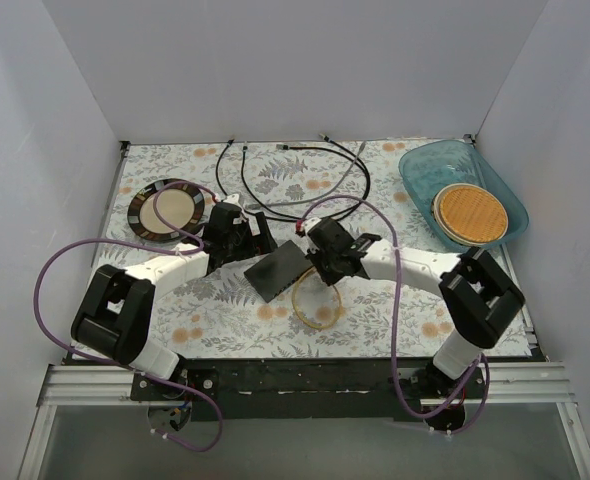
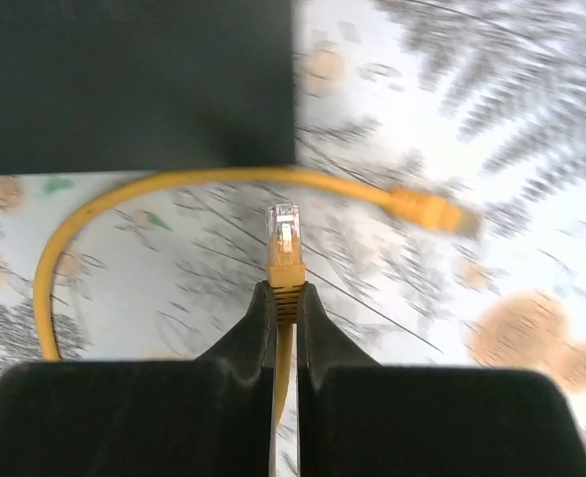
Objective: Insert the plug into the switch port
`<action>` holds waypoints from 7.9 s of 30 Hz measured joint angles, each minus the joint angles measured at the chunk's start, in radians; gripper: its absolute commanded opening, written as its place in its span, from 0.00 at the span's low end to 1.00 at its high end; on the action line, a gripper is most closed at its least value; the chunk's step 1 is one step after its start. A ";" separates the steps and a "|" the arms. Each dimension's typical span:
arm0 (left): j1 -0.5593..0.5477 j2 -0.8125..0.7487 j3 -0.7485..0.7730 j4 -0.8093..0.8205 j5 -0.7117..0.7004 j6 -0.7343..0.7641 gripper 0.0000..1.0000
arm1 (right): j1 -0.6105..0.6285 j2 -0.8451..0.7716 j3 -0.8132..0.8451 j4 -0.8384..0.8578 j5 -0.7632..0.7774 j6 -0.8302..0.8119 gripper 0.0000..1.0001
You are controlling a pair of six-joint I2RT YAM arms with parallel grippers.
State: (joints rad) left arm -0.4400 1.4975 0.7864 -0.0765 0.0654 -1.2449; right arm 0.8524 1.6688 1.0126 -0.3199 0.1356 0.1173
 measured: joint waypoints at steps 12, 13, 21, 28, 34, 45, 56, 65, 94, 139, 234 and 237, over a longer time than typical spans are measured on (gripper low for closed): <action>0.011 -0.013 0.000 -0.013 -0.029 0.008 0.98 | -0.367 -0.570 0.079 -0.130 0.418 -0.035 0.01; 0.011 -0.015 0.000 -0.016 -0.030 0.008 0.98 | -0.364 -0.614 0.100 -0.111 0.450 -0.048 0.01; 0.013 -0.029 0.000 -0.021 -0.033 0.008 0.98 | -0.346 -0.683 0.129 0.015 0.512 -0.146 0.01; 0.013 -0.029 0.000 -0.024 -0.033 0.012 0.98 | -0.197 -0.463 -0.194 0.016 0.331 -0.116 0.01; 0.013 -0.028 0.000 -0.021 -0.033 0.015 0.98 | -0.026 -0.376 -0.257 0.039 0.216 -0.051 0.01; 0.013 0.024 0.000 0.003 -0.027 0.015 0.98 | 0.039 -0.213 -0.285 0.217 -0.056 0.071 0.01; 0.013 0.036 -0.017 0.051 -0.001 0.015 0.98 | 0.060 -0.089 -0.256 0.348 -0.187 0.124 0.01; 0.013 0.045 -0.058 0.068 0.024 0.014 0.98 | 0.060 0.019 -0.149 0.372 -0.185 0.138 0.01; 0.016 -0.061 -0.181 0.116 0.166 -0.094 0.98 | 0.220 -0.037 -0.158 0.322 0.032 0.086 0.01; 0.016 -0.094 -0.214 0.126 0.191 -0.139 0.98 | 0.387 0.007 -0.156 0.301 0.360 0.063 0.01; 0.041 -0.058 -0.230 0.217 0.225 -0.043 0.88 | 0.385 0.092 -0.085 0.367 0.402 0.004 0.01; 0.043 -0.052 -0.230 0.230 0.228 -0.033 0.88 | 0.381 0.102 -0.074 0.368 0.403 -0.002 0.01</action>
State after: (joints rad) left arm -0.3973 1.4456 0.5568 0.1535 0.2935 -1.2781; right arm 1.2339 1.7706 0.9390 0.0479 0.5385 0.1150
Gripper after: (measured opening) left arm 0.883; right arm 0.064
